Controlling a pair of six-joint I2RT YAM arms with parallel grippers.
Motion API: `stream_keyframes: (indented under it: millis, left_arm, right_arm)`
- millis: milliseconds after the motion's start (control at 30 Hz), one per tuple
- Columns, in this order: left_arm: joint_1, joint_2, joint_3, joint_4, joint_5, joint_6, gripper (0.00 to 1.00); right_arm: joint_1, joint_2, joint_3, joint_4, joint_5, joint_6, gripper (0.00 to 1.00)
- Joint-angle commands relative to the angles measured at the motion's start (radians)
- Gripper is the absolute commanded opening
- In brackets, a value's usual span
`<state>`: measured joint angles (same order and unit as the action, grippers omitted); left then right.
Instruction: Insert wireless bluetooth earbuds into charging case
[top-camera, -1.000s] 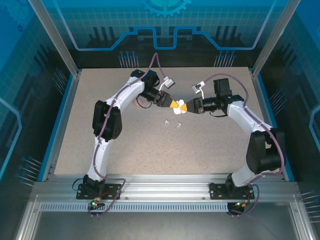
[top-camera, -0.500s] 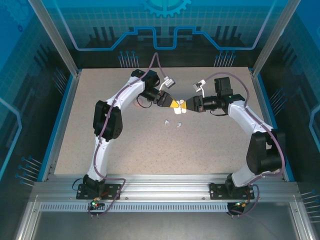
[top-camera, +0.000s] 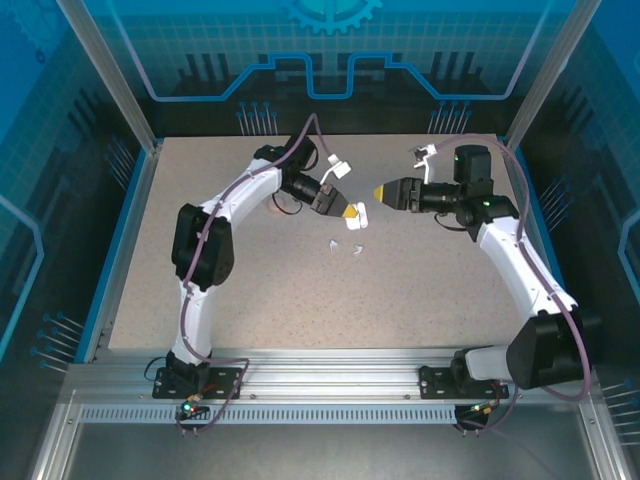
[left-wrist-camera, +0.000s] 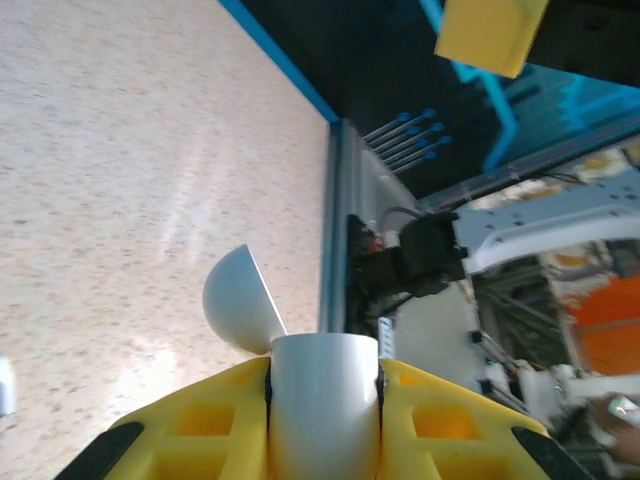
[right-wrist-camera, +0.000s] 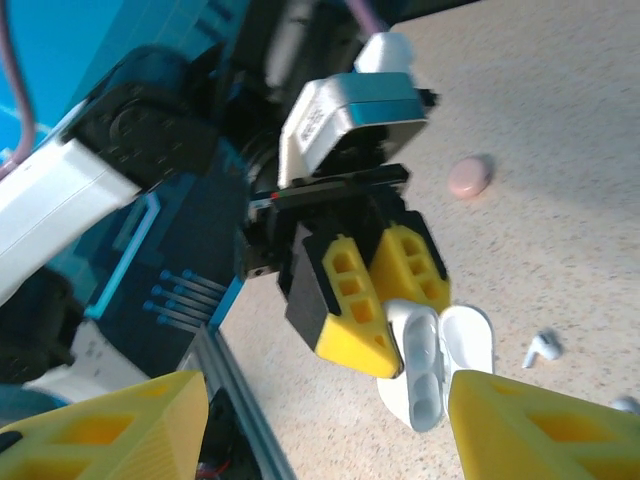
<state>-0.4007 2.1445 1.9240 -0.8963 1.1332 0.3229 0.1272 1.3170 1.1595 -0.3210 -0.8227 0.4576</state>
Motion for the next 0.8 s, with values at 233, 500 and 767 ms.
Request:
stream_keyframes:
  millis: [233, 500, 767]
  left_arm:
    - [-0.009, -0.323, -0.38, 0.614, -0.344, -0.334, 0.0]
    - [-0.042, -0.593, -0.87, 1.333, -0.561, -0.522, 0.0]
    - [-0.112, -0.713, -1.116, 1.696, -0.69, -0.569, 0.0]
  right_arm:
    - [-0.01, -0.175, -0.234, 0.118, 0.29, 0.282, 0.67]
    - [0.075, -0.2, -0.332, 0.239, 0.312, 0.307, 0.69]
    - [0.127, -0.146, -0.243, 0.265, 0.268, 0.058, 0.61]
